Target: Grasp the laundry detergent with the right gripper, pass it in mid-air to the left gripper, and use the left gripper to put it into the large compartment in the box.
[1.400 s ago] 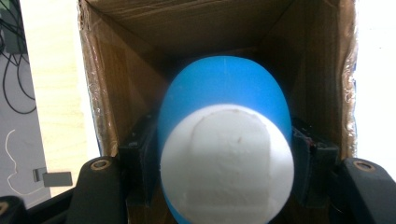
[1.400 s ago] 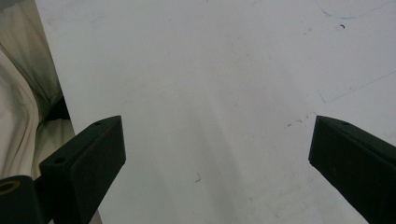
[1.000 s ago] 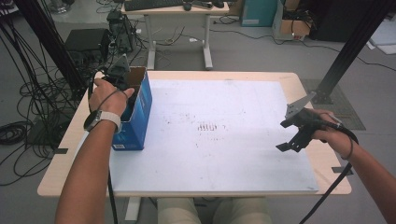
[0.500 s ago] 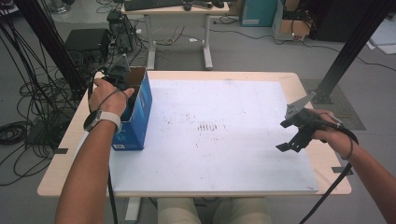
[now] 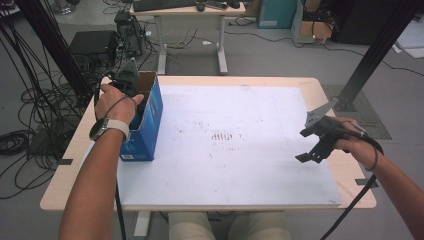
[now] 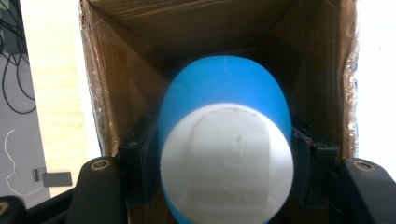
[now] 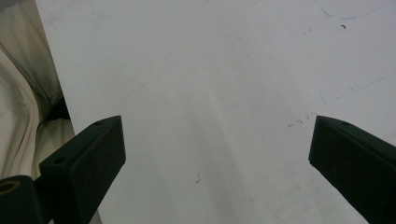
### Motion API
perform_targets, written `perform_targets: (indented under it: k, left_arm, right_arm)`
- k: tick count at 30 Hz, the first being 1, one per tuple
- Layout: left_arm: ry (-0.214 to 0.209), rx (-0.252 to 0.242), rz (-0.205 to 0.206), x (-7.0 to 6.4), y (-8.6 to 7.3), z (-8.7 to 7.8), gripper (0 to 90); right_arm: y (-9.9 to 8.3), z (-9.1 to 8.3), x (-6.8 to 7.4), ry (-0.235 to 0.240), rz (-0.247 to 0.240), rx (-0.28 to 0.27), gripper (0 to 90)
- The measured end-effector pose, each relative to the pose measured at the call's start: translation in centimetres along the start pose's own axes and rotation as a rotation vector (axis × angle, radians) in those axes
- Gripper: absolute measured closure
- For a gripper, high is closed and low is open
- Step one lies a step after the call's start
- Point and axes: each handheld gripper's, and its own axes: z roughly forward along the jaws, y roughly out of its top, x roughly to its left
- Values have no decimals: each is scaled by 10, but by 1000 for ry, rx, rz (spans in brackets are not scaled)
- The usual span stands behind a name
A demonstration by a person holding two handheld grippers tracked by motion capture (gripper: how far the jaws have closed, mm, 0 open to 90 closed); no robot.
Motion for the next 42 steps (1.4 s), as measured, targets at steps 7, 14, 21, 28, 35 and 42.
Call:
perform_targets:
  k: [7, 14, 21, 28, 35, 42]
  left_arm:
    - [5, -3, 1, 0, 0, 0, 373]
    - [3, -2, 4, 0, 0, 0, 373]
    - [-1, -2, 0, 0, 0, 0, 372]
    - [-6, -9, 6, 1, 0, 0, 372]
    - [-16, -9, 2, 4, -2, 0, 362]
    - [-30, -12, -6, 6, -3, 2, 326]
  right_arm:
    - [0, 0, 0, 0, 2, 2, 38]
    - [0, 1, 0, 1, 0, 2, 38]
    - [-1, 0, 0, 1, 5, 5, 38]
    - [0, 1, 0, 1, 3, 3, 37]
    - [0, 0, 1, 1, 37, 26, 37]
    - [1, 3, 0, 5, 11, 12, 37]
